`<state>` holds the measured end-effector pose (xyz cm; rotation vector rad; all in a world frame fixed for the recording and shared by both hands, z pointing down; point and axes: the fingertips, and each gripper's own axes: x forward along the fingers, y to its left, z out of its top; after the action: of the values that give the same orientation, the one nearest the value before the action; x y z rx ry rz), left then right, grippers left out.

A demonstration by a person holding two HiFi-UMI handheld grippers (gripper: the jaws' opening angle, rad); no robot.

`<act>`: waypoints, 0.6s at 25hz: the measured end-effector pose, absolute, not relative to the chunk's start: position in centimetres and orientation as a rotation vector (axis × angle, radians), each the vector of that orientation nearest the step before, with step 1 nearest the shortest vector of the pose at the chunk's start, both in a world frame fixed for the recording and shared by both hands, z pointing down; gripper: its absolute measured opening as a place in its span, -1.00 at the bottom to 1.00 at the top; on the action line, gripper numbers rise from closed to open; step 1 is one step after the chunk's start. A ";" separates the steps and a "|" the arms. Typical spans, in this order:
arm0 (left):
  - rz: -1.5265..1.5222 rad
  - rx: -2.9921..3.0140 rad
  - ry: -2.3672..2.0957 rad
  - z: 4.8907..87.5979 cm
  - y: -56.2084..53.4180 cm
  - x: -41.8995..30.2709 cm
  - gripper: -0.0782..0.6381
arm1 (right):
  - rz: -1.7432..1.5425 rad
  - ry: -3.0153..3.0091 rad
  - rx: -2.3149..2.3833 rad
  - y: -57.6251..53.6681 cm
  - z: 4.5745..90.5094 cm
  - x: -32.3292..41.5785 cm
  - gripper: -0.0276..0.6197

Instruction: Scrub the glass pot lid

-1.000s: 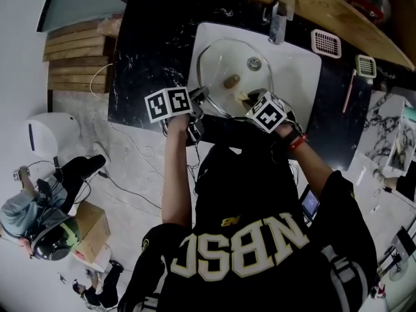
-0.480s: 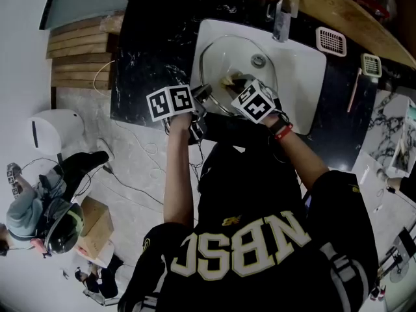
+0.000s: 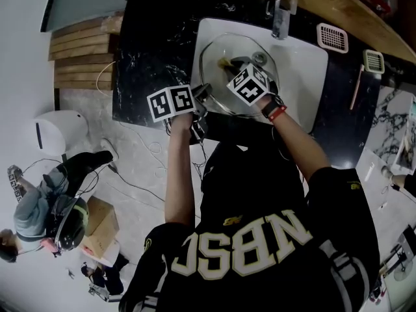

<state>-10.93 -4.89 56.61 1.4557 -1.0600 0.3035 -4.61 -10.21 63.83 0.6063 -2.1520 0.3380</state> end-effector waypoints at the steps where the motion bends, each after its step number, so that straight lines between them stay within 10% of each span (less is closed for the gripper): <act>1: 0.304 1.456 -1.060 56.6 -4.9 -10.9 -0.55 | 0.340 -2.151 0.618 -10.6 64.1 -4.4 -0.72; 15: 0.335 1.465 -1.042 56.7 -4.8 -10.5 -0.53 | 0.352 -2.014 0.739 -15.1 68.3 1.5 -0.72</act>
<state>-10.51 -4.78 56.69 1.4652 -1.0424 0.3347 1.46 -15.11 68.33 0.7394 -2.0144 0.3524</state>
